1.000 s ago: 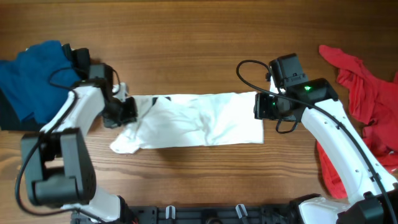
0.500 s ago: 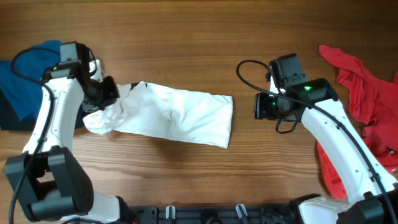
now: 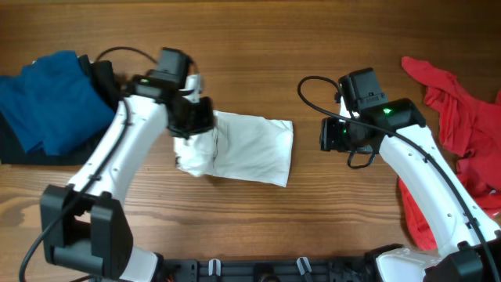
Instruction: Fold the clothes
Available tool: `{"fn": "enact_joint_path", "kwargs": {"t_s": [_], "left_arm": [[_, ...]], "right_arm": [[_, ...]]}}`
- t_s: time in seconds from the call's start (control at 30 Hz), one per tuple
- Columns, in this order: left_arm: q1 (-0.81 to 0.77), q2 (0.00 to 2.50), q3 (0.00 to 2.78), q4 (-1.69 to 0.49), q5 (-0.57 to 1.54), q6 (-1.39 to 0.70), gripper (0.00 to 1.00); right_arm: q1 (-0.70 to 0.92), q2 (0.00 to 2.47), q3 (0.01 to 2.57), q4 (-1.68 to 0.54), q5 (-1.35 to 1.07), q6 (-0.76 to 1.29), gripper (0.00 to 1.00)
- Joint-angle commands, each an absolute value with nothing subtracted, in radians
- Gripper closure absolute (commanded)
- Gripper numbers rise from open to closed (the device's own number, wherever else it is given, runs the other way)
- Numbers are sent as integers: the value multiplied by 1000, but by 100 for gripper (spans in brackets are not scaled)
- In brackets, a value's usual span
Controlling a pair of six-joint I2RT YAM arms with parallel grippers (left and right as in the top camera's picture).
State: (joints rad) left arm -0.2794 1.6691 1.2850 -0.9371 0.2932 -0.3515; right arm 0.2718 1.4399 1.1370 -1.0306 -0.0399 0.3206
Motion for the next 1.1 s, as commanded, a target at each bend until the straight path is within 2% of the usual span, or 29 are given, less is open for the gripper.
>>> {"fn": "enact_joint_path", "kwargs": {"t_s": [0.0,0.3,0.67,1.07], "left_arm": [[-371,1645,1307,-896,275,-454,96],[-499,1670,1307,-842,215,-488,96],[-588,1680,1307,-725,309,-488,96],[-646,1703,1306,-723,295,-487,95]], "right_arm": [[270,1444,1131,-1037,-22,315,39],[270,1444,1131,-1042,-23,315,39],[270,1444,1131,-1048,-23,317,39],[270,1450,1131,-1053,-23,326,39]]}}
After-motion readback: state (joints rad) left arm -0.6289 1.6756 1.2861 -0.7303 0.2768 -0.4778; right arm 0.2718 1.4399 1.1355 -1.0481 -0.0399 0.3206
